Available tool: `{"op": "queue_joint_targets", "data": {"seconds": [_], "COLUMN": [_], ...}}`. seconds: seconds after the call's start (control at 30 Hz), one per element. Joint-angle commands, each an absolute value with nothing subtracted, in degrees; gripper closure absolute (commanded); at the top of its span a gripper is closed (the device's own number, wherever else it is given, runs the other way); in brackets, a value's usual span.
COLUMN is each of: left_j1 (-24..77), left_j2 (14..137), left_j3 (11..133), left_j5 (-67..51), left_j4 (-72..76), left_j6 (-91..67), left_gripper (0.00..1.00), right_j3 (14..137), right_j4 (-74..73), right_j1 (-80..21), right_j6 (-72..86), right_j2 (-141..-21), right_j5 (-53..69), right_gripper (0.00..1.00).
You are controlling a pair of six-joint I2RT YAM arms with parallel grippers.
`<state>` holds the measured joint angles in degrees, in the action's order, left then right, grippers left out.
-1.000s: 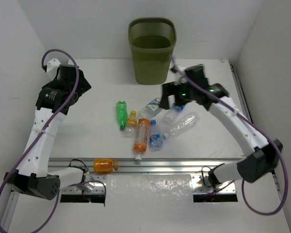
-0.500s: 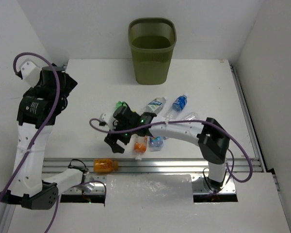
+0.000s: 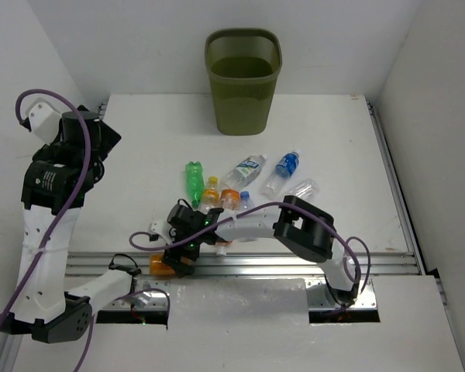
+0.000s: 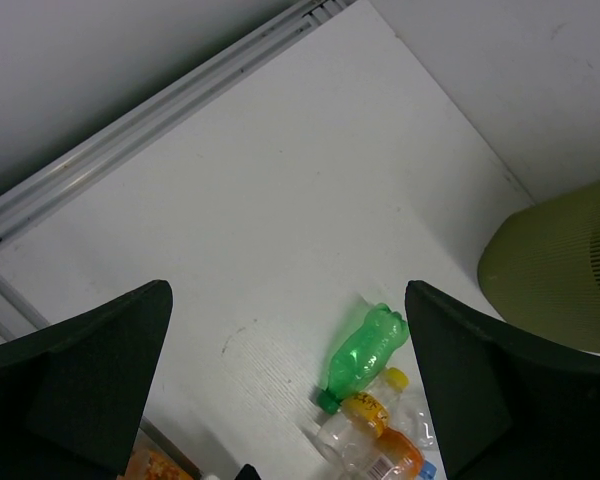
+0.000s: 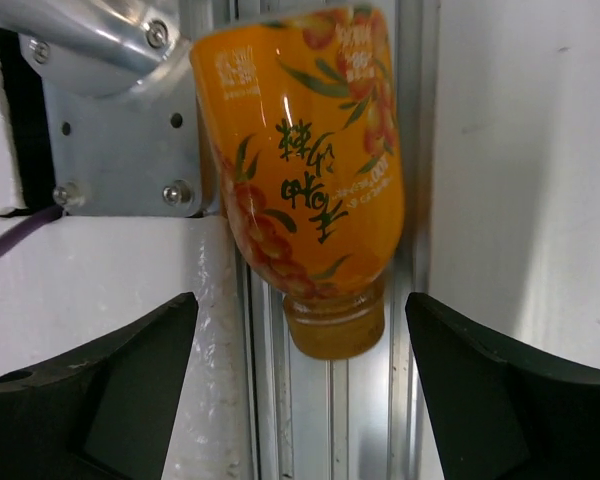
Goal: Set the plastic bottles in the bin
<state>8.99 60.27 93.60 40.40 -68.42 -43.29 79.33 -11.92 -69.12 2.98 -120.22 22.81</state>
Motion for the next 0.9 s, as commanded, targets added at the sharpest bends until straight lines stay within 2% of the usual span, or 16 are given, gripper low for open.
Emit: {"op": "queue_joint_targets", "data": {"seconds": [0.0,0.13,0.23,0.27,0.33,0.37,0.5,0.7,0.8,0.87], "left_j1": [9.75,10.46,10.81,10.9,11.25,11.42,11.78,12.13,12.65,12.74], "left_j2": [60.21,59.68,59.41,59.33,59.24,59.06,58.54,58.53,60.02,61.69], "left_j3": [92.73,90.09,88.25,87.81,87.89,87.8,87.45,88.15,89.3,89.56], "left_j5": [39.99,42.71,43.42,43.59,43.94,44.12,44.47,43.34,38.52,30.36], "left_j4": [-67.5,-67.24,-67.41,-67.5,-67.76,-67.85,-67.85,-66.37,-62.16,-59.34], "left_j6": [-42.01,-42.19,-42.1,-42.1,-41.92,-41.92,-41.57,-39.74,-35.01,-32.36], "left_gripper": [0.0,0.0,0.0,0.0,0.0,0.0,0.0,0.0,0.0,0.0], "right_j3": [82.26,83.49,84.37,84.29,83.41,83.15,80.95,76.91,74.97,74.79], "right_j4": [-6.95,-4.76,-3.08,-2.64,-1.41,-1.32,-0.35,2.2,0.98,-0.34], "right_j1": [-69.61,-71.36,-71.98,-71.98,-71.98,-71.98,-71.9,-70.23,-67.16,-63.74], "right_j6": [2.37,1.67,2.54,2.81,3.16,3.16,3.6,7.28,11.15,14.13], "right_j2": [-121.46,-124.18,-126.73,-127.09,-126.92,-126.65,-122.97,-110.95,-104.36,-101.79], "right_j5": [24.96,23.13,19.53,18.47,16.88,16.61,14.42,11.61,11.25,11.16], "right_gripper": [0.16,0.18,0.3,0.41,0.51,0.61,0.73,0.76,0.77,0.76]}}
